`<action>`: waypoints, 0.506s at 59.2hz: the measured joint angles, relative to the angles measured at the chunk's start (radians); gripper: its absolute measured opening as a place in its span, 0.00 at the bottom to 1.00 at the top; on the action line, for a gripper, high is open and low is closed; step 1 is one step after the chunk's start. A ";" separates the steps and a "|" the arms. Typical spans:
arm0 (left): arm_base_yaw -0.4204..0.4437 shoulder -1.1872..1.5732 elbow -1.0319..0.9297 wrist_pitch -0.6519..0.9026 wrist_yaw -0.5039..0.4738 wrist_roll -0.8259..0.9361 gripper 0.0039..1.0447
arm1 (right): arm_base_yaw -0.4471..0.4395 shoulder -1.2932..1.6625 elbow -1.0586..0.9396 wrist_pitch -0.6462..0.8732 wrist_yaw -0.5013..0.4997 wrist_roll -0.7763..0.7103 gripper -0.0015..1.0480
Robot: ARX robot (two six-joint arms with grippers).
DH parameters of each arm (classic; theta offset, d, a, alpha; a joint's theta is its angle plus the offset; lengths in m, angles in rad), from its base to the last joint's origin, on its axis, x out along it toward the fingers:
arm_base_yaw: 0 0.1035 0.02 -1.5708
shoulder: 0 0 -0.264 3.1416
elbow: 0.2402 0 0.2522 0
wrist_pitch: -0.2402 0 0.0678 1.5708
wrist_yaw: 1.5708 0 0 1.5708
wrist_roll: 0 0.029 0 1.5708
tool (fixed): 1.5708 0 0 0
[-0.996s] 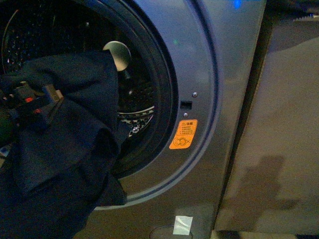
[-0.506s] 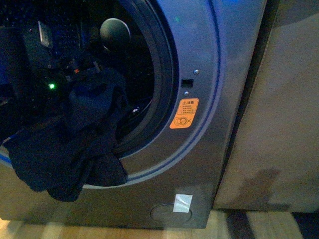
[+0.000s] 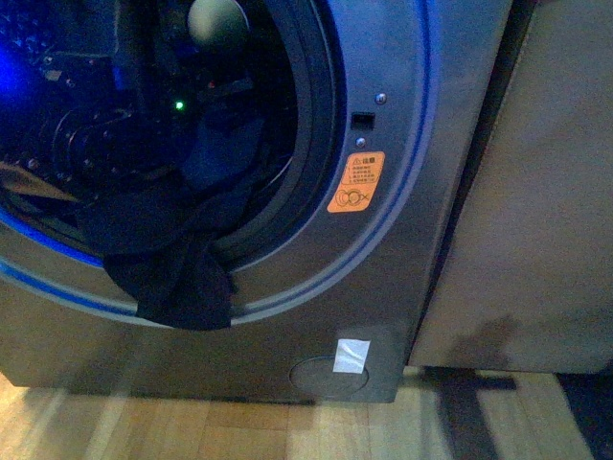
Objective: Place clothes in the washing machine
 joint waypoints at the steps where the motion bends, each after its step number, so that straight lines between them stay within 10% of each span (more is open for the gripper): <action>1: -0.001 0.004 0.009 -0.005 -0.001 0.001 0.07 | 0.000 -0.003 0.000 -0.002 0.000 0.000 0.02; 30: 0.014 0.153 0.357 -0.159 -0.239 0.244 0.07 | 0.000 -0.159 0.000 -0.154 0.000 0.000 0.02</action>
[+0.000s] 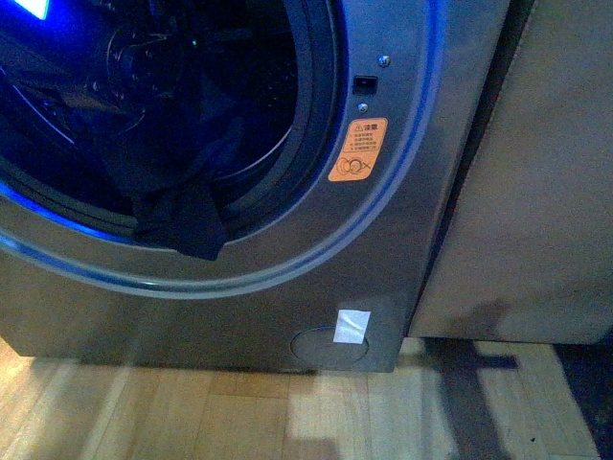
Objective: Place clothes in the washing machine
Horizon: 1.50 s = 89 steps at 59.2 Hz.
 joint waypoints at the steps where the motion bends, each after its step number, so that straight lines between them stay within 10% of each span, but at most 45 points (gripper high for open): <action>1: 0.003 0.003 0.010 -0.003 -0.004 0.008 0.07 | 0.000 -0.005 0.000 -0.005 0.000 0.000 0.02; 16: 0.014 0.010 0.043 -0.085 0.011 0.048 0.08 | 0.000 -0.186 0.001 -0.192 -0.001 0.000 0.02; 49: 0.034 -0.011 -0.150 -0.134 0.122 0.049 0.95 | 0.000 -0.190 0.001 -0.198 -0.001 0.000 0.02; 89: 0.011 -0.630 -1.029 0.207 0.332 -0.003 0.94 | 0.000 -0.190 0.001 -0.198 -0.001 0.000 0.02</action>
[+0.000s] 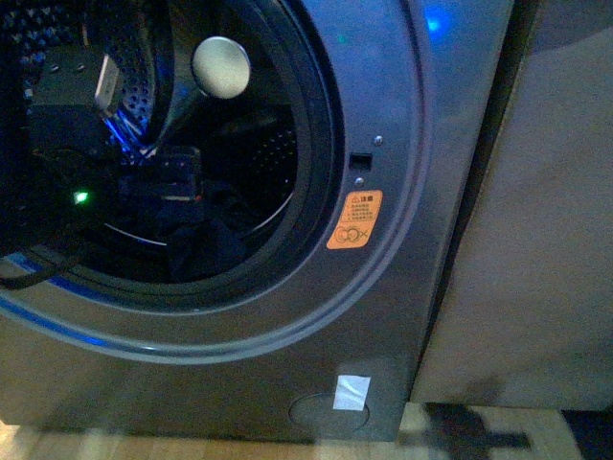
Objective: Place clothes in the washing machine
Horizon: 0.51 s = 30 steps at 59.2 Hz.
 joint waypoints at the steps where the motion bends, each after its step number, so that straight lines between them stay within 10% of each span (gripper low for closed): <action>1: -0.002 -0.027 -0.024 0.000 0.008 -0.006 0.94 | 0.000 0.000 0.000 0.000 0.000 0.000 0.02; 13: -0.031 -0.338 -0.251 0.010 0.063 -0.006 0.93 | 0.000 0.000 0.000 0.000 0.000 0.000 0.02; 19: -0.042 -0.470 -0.376 0.107 -0.138 0.006 0.77 | 0.000 0.000 0.000 0.000 0.000 0.000 0.02; 30: 0.006 -0.628 -0.529 0.107 -0.126 0.010 0.42 | 0.000 0.000 0.000 0.000 0.000 0.000 0.02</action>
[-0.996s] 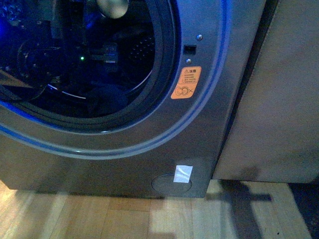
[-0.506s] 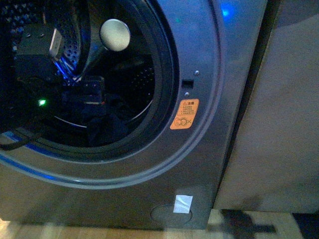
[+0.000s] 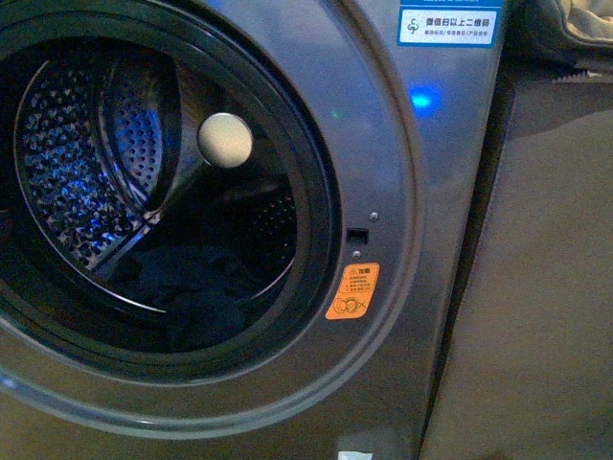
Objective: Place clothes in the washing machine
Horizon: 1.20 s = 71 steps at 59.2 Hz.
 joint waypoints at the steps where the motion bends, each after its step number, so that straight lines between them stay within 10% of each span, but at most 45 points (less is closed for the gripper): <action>1: 0.006 -0.021 -0.018 -0.005 0.008 0.002 0.37 | 0.000 0.000 0.000 0.000 0.000 0.000 0.02; 12: 0.047 -0.171 -0.108 -0.063 0.044 0.005 0.02 | 0.000 0.000 0.000 0.000 0.000 0.000 0.02; 23: 0.129 -0.274 -0.199 -0.082 0.134 0.007 0.03 | 0.000 0.000 0.000 0.000 0.000 -0.001 0.05; 55: 0.142 -0.698 -0.235 -0.441 0.139 0.007 0.03 | 0.000 0.000 0.000 0.000 0.000 0.000 0.95; 71: 0.142 -0.878 -0.235 -0.610 0.139 0.007 0.03 | 0.000 0.000 0.000 0.000 0.000 0.000 0.93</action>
